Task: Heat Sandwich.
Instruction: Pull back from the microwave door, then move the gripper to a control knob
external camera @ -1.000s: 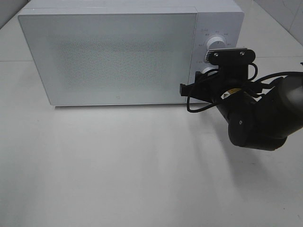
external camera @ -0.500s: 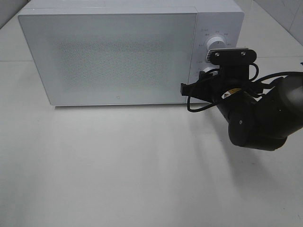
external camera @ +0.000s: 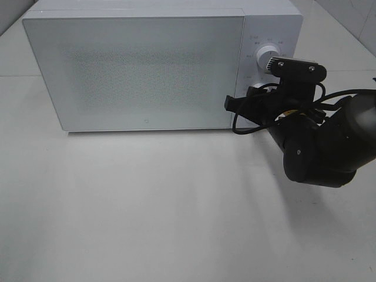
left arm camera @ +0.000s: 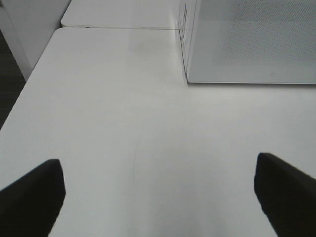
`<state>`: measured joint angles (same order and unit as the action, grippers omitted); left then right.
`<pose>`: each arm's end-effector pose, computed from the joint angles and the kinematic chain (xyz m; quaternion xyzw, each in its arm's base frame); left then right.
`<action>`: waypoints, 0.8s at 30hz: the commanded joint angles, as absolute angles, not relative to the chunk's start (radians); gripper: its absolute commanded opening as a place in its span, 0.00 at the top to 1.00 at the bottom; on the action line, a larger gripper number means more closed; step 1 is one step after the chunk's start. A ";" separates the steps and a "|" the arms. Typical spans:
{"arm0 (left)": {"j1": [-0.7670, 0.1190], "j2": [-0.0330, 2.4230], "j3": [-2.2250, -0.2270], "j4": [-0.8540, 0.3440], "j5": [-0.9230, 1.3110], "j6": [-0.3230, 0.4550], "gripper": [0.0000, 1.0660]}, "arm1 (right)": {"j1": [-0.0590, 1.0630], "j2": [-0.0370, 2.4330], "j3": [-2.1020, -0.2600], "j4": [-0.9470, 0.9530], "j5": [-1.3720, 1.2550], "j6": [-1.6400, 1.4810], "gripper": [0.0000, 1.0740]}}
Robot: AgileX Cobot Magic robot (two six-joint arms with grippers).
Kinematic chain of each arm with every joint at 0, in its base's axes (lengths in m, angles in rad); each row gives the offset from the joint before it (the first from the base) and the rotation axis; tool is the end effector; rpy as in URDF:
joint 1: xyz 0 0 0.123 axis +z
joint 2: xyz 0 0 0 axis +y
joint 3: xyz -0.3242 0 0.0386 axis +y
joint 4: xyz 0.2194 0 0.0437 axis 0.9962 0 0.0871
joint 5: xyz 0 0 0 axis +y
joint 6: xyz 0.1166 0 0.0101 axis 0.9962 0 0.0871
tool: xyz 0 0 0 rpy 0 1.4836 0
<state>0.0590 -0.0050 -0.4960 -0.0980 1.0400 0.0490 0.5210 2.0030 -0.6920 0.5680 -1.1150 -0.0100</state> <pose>-0.0473 -0.0127 0.2529 -0.0028 0.8465 -0.0203 0.5320 0.3493 0.1353 0.1820 0.0632 0.7578 0.0604 0.6466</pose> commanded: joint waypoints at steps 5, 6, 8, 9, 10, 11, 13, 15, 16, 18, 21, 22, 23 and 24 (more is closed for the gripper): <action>0.051 -0.031 -0.494 -0.098 1.036 0.042 0.08 | 0.525 2.003 -0.700 0.551 -1.143 0.315 0.94; 0.051 -0.031 -0.494 -0.098 1.036 0.042 0.08 | 0.525 2.003 -0.700 0.543 -1.143 0.403 0.94; 0.051 -0.031 -0.494 -0.098 1.036 0.042 0.08 | 0.525 2.003 -0.700 0.535 -1.143 0.447 0.94; 0.051 -0.031 -0.494 -0.098 1.036 0.042 0.08 | 0.525 2.003 -0.700 0.530 -1.143 0.492 0.94; 0.051 -0.031 -0.494 -0.098 1.036 0.042 0.08 | 0.525 2.003 -0.700 0.520 -1.143 0.573 0.94; 0.051 -0.031 -0.494 -0.098 1.036 0.042 0.08 | 0.525 2.003 -0.700 0.515 -1.143 0.618 0.94; 0.051 -0.031 -0.494 -0.098 1.036 0.042 0.08 | 0.525 2.003 -0.700 0.509 -1.143 0.662 0.94; 0.051 -0.031 -0.494 -0.098 1.036 0.042 0.08 | 0.525 2.003 -0.700 0.506 -1.143 0.778 0.94; 0.051 -0.031 -0.494 -0.098 1.036 0.042 0.08 | 0.525 2.003 -0.700 0.506 -1.143 0.807 0.94; 0.051 -0.031 -0.494 -0.098 1.036 0.042 0.08 | 0.525 2.003 -0.700 0.506 -1.143 0.842 0.94; 0.051 -0.031 -0.494 -0.098 1.036 0.042 0.08 | 0.525 2.003 -0.700 0.506 -1.143 0.943 0.93; 0.051 -0.031 -0.494 -0.098 1.036 0.042 0.08 | 0.525 2.003 -0.700 0.506 -1.143 0.971 0.93; 0.051 -0.031 -0.494 -0.098 1.036 0.042 0.08 | 0.525 2.003 -0.700 0.506 -1.143 1.036 0.93; 0.051 -0.031 -0.494 -0.098 1.036 0.042 0.08 | 0.525 2.003 -0.700 0.506 -1.143 1.071 0.93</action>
<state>0.0590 -0.0050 -0.4960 -0.0980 1.0400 0.0490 0.5200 2.0110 -0.6900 0.5540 -1.1310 0.9970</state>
